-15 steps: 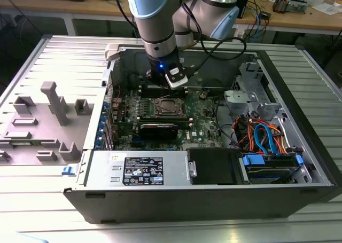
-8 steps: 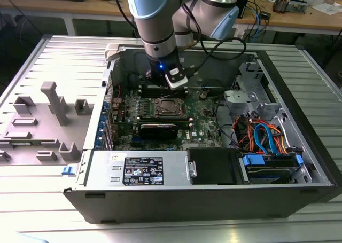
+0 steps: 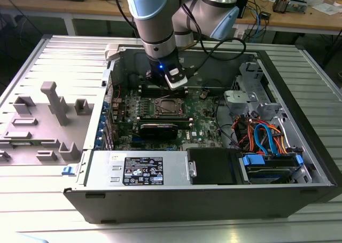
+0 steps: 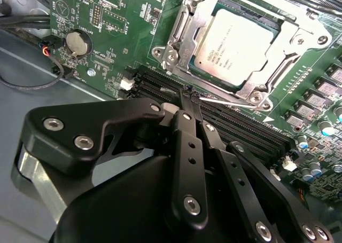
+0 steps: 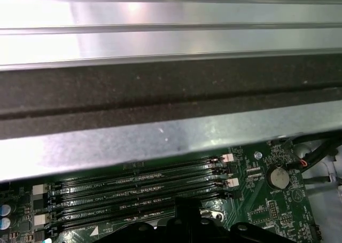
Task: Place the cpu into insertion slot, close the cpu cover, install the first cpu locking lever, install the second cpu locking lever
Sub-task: 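Install the first cpu locking lever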
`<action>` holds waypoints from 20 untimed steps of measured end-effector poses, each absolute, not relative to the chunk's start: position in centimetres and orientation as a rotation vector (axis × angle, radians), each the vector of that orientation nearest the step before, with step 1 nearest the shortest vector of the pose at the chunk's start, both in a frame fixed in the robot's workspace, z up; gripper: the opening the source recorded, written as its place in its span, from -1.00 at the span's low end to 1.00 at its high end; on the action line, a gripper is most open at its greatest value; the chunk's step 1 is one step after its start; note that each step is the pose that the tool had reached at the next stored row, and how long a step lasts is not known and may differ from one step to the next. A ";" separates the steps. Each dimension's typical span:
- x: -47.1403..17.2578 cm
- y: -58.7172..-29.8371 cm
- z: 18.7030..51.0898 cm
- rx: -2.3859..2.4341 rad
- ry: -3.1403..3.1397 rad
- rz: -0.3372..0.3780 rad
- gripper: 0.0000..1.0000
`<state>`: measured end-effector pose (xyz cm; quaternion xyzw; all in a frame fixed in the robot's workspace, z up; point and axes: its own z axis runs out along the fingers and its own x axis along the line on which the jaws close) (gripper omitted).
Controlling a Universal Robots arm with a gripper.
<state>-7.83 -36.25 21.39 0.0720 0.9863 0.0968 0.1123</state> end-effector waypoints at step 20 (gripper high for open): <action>-8.0 -35.8 21.3 0.304 2.882 0.273 -0.79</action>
